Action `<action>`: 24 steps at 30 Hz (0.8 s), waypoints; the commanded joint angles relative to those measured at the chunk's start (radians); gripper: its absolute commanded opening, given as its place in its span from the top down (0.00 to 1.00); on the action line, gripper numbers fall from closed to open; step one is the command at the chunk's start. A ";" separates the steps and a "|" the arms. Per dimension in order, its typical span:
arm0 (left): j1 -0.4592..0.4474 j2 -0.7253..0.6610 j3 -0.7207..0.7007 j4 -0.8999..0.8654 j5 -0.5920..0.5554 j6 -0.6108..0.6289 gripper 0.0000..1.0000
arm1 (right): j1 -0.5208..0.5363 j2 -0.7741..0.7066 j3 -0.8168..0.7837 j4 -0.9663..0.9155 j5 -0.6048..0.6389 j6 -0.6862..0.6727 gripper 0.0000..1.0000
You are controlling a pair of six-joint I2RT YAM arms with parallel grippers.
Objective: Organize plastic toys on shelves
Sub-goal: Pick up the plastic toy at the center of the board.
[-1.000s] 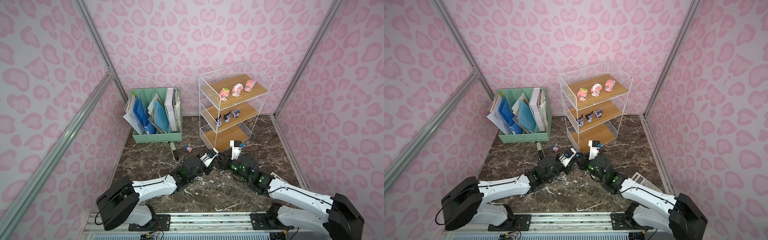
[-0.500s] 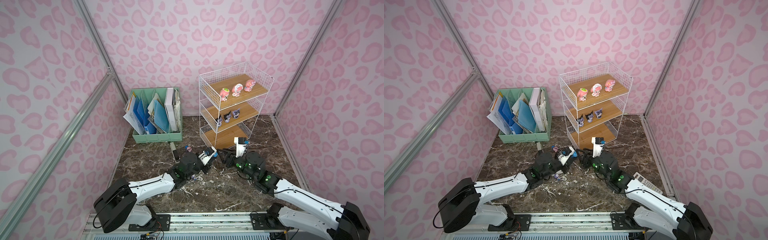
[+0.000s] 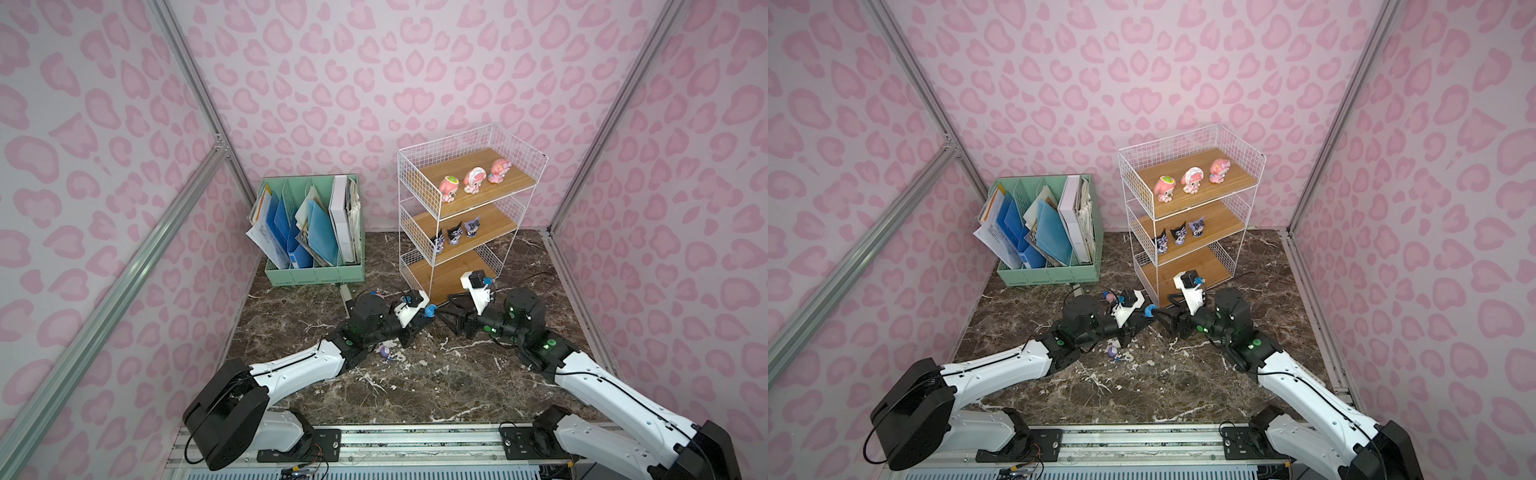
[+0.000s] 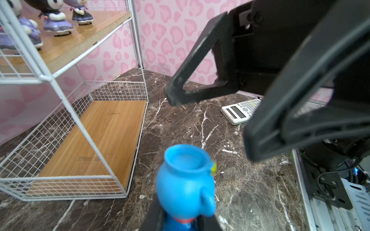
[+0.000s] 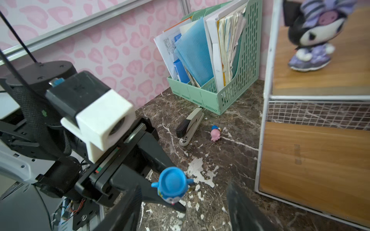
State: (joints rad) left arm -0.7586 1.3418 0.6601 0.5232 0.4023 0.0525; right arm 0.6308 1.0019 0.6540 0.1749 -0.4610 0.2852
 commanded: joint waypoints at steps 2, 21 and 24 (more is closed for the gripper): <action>0.000 -0.004 0.008 0.010 0.025 -0.013 0.84 | 0.024 0.035 0.002 0.052 -0.056 0.027 0.39; -0.001 -0.025 0.007 -0.002 0.055 -0.011 0.83 | 0.037 0.086 0.008 0.118 -0.072 0.082 0.61; -0.001 -0.025 0.007 -0.002 0.061 -0.013 0.83 | 0.037 0.080 0.010 0.117 -0.070 0.077 0.55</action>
State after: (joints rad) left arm -0.7578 1.3205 0.6601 0.5091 0.4198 0.0498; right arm 0.6659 1.0866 0.6579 0.2592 -0.5270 0.3698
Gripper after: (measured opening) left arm 0.203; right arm 0.429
